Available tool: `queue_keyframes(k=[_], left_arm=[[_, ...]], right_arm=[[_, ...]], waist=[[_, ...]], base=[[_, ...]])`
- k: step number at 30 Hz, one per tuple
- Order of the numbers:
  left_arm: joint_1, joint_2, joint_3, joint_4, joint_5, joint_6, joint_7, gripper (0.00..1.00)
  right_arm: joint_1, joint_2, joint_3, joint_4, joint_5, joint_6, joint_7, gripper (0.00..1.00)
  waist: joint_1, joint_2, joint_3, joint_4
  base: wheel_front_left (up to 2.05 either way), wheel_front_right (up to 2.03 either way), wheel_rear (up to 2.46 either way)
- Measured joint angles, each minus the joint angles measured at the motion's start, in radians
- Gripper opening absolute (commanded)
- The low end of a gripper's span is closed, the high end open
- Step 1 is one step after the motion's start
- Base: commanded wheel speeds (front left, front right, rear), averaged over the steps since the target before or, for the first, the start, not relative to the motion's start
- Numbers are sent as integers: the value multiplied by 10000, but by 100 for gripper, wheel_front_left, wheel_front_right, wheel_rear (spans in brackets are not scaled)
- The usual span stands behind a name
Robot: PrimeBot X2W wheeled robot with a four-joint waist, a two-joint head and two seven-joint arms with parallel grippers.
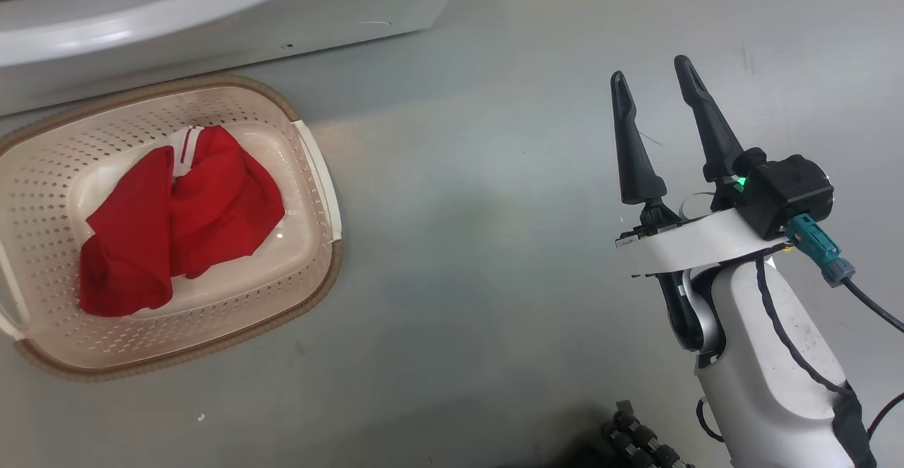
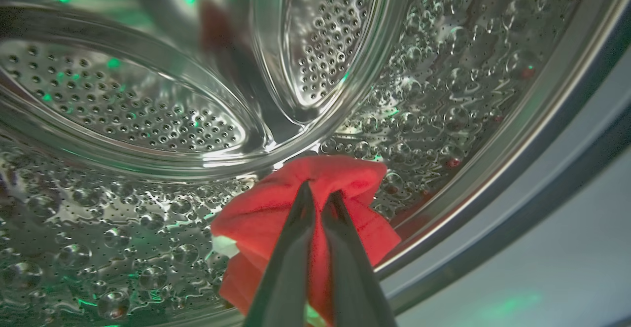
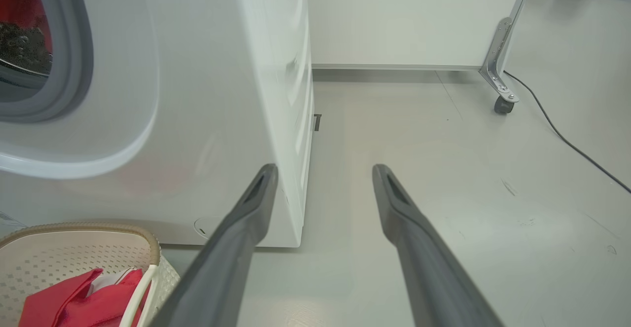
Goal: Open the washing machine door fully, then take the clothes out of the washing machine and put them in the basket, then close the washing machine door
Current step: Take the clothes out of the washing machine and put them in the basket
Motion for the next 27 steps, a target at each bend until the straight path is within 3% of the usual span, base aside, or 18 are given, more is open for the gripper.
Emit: queue_keyframes(k=[10, 27], left_arm=[[1866, -849, 157, -571, -54, 489, -2314, 0], [4707, -1939, 199, -1687, -255, 1147, -5158, 0]], right_arm=[[266, -247, -334, 226, -376, 15, 0, 100], [1319, -422, -621, 535, -499, 102, 0, 100]], waist=[[0, 0, -765, 665], [-1, 0, -2421, 1691]], base=[[0, 0, 0], [0, 0, 0]])
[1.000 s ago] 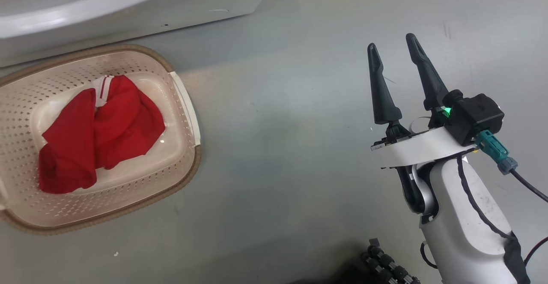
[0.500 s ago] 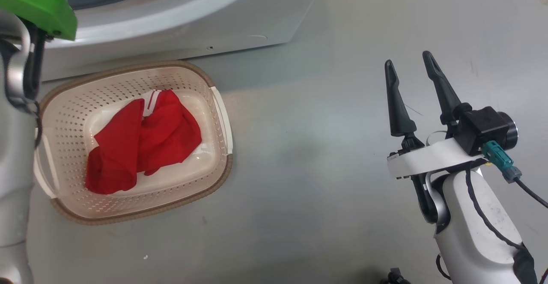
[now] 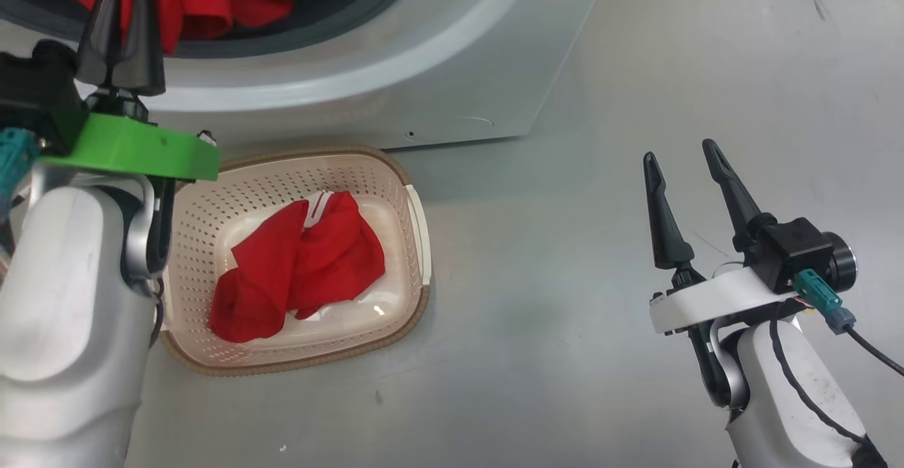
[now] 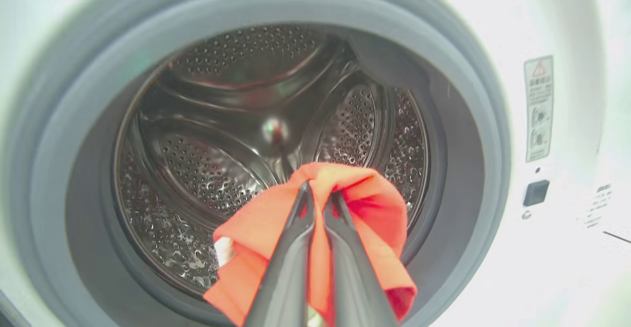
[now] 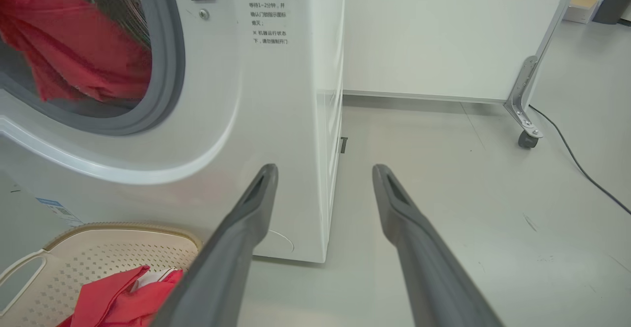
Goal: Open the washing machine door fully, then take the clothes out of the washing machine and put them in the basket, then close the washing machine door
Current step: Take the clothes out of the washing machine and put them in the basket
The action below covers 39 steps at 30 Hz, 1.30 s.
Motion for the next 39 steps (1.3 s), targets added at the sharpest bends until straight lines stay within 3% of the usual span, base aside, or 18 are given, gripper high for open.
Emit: queue_keyframes(k=[4, 21, 28, 39], left_arm=[[497, -165, 35, -435, 0, 199, -554, 0], [3777, -957, -594, -1032, -489, 385, -499, 0], [4521, -1034, -815, -418, -828, 380, -84, 0], [4491, -1170, -1034, 1373, -1262, 19, 556, 0]], right_arm=[[229, 6, -17, 77, -21, 0, 0, 100], [1053, 38, 6, 224, -102, 92, 0, 100], [1194, 46, 92, 113, -176, 109, 0, 100], [1151, 98, 240, -190, -267, 222, 0, 100]], waist=[[0, 0, -439, 202], [0, 0, -2014, 819], [0, 0, -1965, 842], [0, 0, -1283, 536]], base=[[0, 0, 0], [0, 0, 0], [0, 0, 0], [0, 0, 0]])
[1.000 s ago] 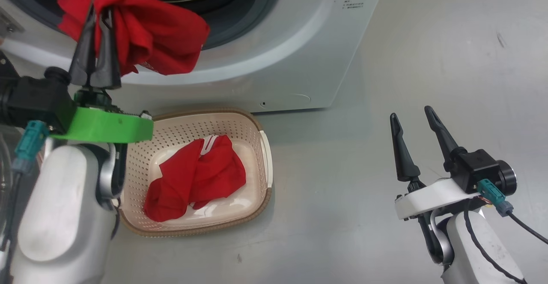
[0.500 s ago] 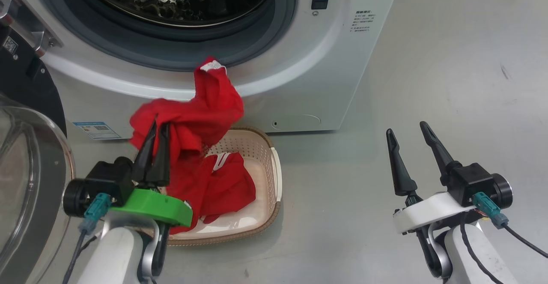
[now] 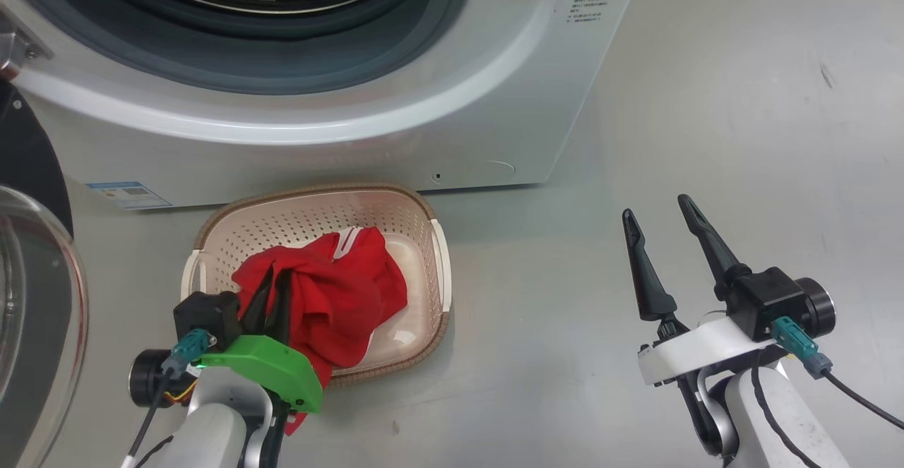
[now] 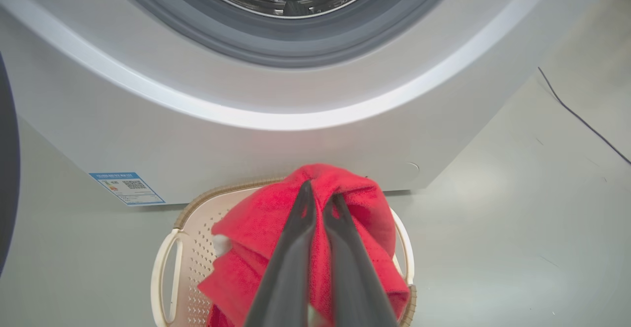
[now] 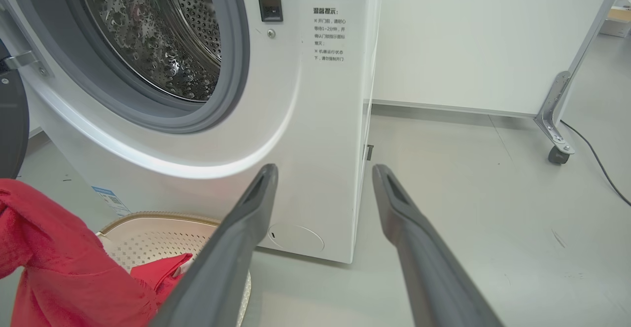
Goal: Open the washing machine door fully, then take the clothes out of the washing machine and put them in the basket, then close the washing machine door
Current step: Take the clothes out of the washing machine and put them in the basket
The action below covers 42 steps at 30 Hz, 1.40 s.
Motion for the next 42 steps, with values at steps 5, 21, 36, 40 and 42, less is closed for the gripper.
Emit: queue_keyframes(k=[5, 21, 36, 40, 42], left_arm=[[-575, 8, -140, 663, 29, -173, 146, 0], [-2333, 15, 73, 3218, 21, -343, 579, 0], [-3694, 115, 330, 4801, -48, -491, 470, 100], [-3818, 130, 320, 5154, -15, -491, 226, 100], [-3902, 132, 324, 5317, 36, -491, 119, 100]], right_arm=[[-179, 15, 31, -163, -2, 44, 0, 100], [-975, 92, 153, -593, -8, 138, 0, 100], [-1557, 161, 104, -673, -6, 219, 0, 100], [-1605, 165, 71, -629, -4, 219, 0, 100], [-1608, 169, 58, -614, -4, 219, 0, 100]], waist=[[0, 0, 451, -197], [0, 0, 2326, -871], [2, 0, 3579, -1495], [2, 0, 3654, -1553], [2, 0, 3646, -1543]], base=[[0, 0, 0], [0, 0, 0], [0, 0, 0], [0, 0, 0], [0, 0, 0]])
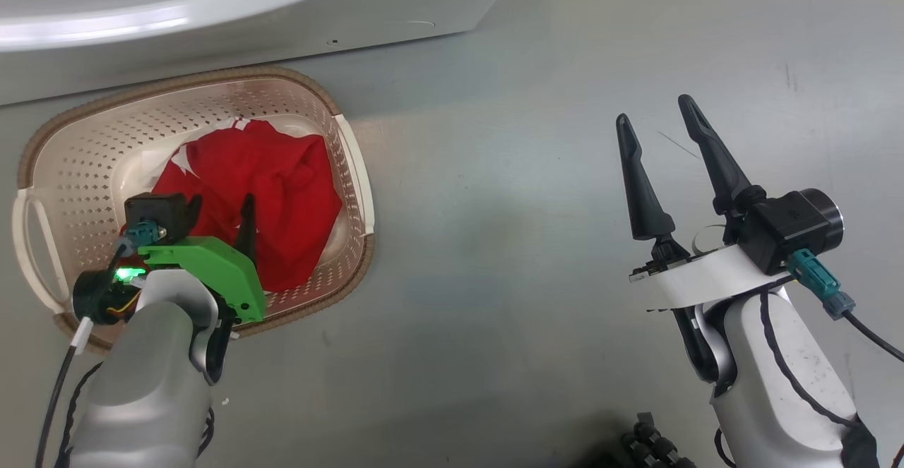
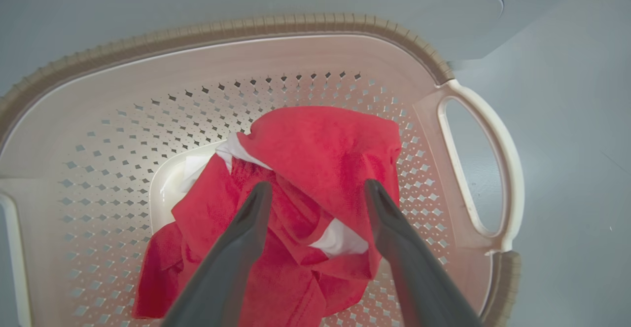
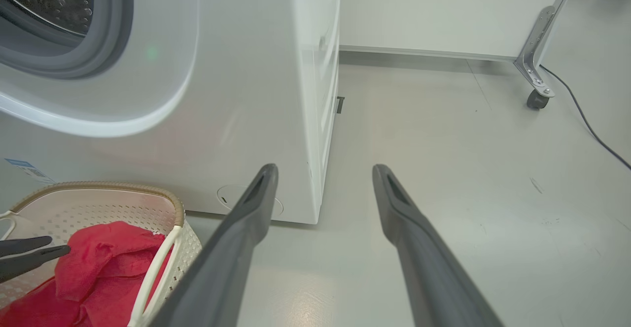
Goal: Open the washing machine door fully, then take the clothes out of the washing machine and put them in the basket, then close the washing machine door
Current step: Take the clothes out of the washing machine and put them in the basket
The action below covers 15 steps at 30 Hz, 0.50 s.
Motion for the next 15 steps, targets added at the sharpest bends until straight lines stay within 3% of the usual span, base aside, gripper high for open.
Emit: queue_keyframes(k=[15], left_arm=[[-200, -167, 50, -19, 198, 21, -1344, 100]], right_arm=[[1, -4, -454, 303, -44, -2, 0, 100]], waist=[[0, 0, -736, 477]], base=[[0, 0, 0]])
